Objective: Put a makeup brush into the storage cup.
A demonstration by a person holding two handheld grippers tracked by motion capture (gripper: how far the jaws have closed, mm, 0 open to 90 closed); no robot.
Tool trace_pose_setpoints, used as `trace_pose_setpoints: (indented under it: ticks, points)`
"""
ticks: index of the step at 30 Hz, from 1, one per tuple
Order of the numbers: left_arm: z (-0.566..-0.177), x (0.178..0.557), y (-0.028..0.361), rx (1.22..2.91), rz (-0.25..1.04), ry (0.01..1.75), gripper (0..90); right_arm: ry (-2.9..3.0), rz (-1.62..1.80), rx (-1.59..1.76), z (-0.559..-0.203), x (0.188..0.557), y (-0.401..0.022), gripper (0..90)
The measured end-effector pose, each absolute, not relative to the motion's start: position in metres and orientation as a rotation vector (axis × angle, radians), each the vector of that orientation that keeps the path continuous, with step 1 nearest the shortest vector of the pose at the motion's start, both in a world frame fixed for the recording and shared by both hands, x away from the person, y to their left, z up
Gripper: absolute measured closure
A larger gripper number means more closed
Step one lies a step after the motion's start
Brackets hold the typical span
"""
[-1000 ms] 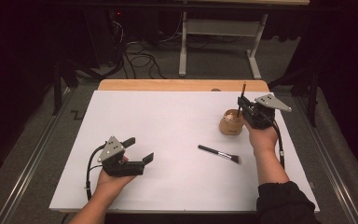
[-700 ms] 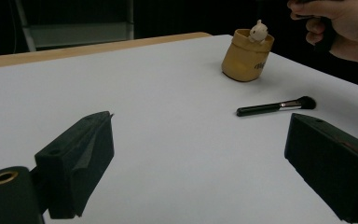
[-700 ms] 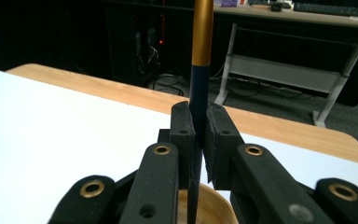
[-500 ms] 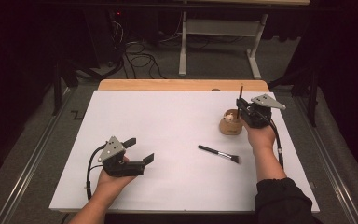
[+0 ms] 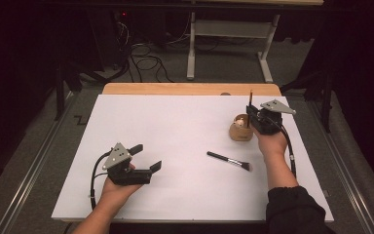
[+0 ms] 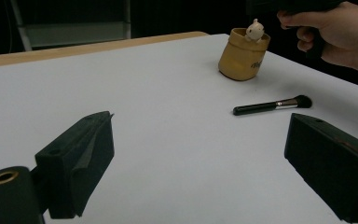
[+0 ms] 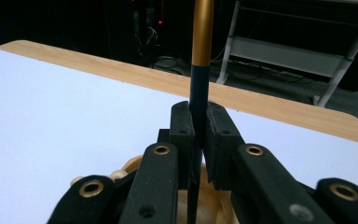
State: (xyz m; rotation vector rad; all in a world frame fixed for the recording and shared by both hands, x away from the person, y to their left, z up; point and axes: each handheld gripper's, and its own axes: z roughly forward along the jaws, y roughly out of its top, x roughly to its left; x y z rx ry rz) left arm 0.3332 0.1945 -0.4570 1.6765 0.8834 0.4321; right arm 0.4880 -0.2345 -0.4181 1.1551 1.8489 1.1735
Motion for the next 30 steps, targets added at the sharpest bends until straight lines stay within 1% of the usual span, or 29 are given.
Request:
trace_pose_setpoints:
  ticks: [8, 11, 14, 22, 26, 30]
  points:
    - [-0.457, 0.333, 0.194, 1.678, 0.432, 0.88, 9.1, 1.866, 1.164, 1.17, -0.421, 0.49, -0.234, 83.3]
    - [-0.457, 0.333, 0.194, 1.683, 0.433, 0.876, 9.6, 1.85, 1.197, 1.189, -0.42, 0.49, -0.235, 70.4]
    - [-0.457, 0.333, 0.194, 1.684, 0.433, 0.876, 9.5, 1.838, 1.21, 1.193, -0.417, 0.489, -0.236, 63.5]
    - [-0.458, 0.334, 0.194, 1.685, 0.439, 0.881, 9.5, 1.833, 1.234, 1.198, -0.415, 0.478, -0.242, 57.0]
    - [-0.458, 0.334, 0.195, 1.686, 0.444, 0.887, 9.1, 1.847, 1.253, 1.185, -0.414, 0.466, -0.245, 53.2]
    - [-0.458, 0.334, 0.195, 1.684, 0.45, 0.892, 9.0, 1.869, 1.277, 1.169, -0.414, 0.45, -0.246, 47.6]
